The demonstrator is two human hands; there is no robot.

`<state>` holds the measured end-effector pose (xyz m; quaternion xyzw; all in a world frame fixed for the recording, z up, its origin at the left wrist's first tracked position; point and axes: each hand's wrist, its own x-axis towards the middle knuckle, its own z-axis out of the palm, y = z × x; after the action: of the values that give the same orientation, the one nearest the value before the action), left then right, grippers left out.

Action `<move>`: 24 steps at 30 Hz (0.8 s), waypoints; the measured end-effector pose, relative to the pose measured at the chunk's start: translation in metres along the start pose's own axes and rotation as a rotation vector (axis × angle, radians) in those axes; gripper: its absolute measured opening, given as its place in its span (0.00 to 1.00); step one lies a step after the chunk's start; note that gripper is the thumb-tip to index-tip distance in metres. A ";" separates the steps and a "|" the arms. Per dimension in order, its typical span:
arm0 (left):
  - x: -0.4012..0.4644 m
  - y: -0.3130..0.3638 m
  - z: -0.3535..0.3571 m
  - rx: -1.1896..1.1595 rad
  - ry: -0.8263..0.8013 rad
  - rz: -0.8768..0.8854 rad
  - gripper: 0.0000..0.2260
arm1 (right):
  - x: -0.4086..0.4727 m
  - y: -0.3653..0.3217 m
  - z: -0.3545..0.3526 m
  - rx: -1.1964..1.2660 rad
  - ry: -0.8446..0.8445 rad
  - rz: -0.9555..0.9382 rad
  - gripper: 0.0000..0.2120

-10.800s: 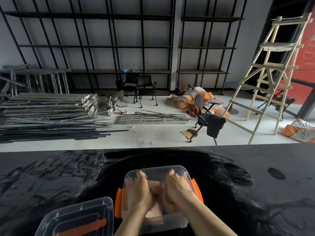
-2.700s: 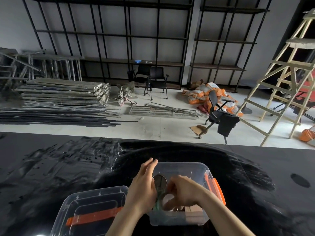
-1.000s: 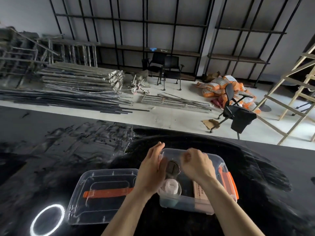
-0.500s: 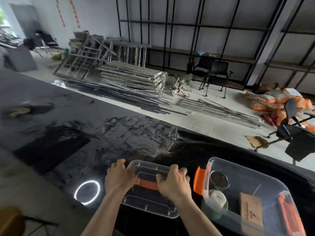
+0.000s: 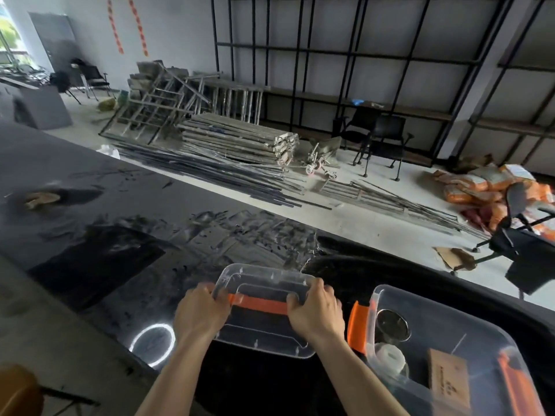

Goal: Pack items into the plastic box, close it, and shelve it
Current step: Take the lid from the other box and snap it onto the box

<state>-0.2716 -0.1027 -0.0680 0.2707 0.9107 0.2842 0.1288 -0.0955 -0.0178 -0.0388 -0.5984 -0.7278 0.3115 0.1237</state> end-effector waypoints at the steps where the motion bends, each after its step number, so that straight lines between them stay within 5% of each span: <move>1: 0.004 0.010 -0.006 0.007 0.013 0.014 0.21 | 0.002 -0.004 -0.011 0.019 0.037 -0.042 0.24; 7: 0.004 0.087 -0.032 -0.145 0.047 0.128 0.19 | 0.011 -0.005 -0.094 0.185 0.278 -0.160 0.19; 24: -0.082 0.239 0.052 -0.463 -0.310 0.411 0.11 | 0.005 0.158 -0.240 0.604 0.580 0.311 0.11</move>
<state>-0.0839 0.0401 0.0372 0.4522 0.7181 0.4588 0.2636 0.1618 0.0743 0.0510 -0.7002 -0.4409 0.3445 0.4435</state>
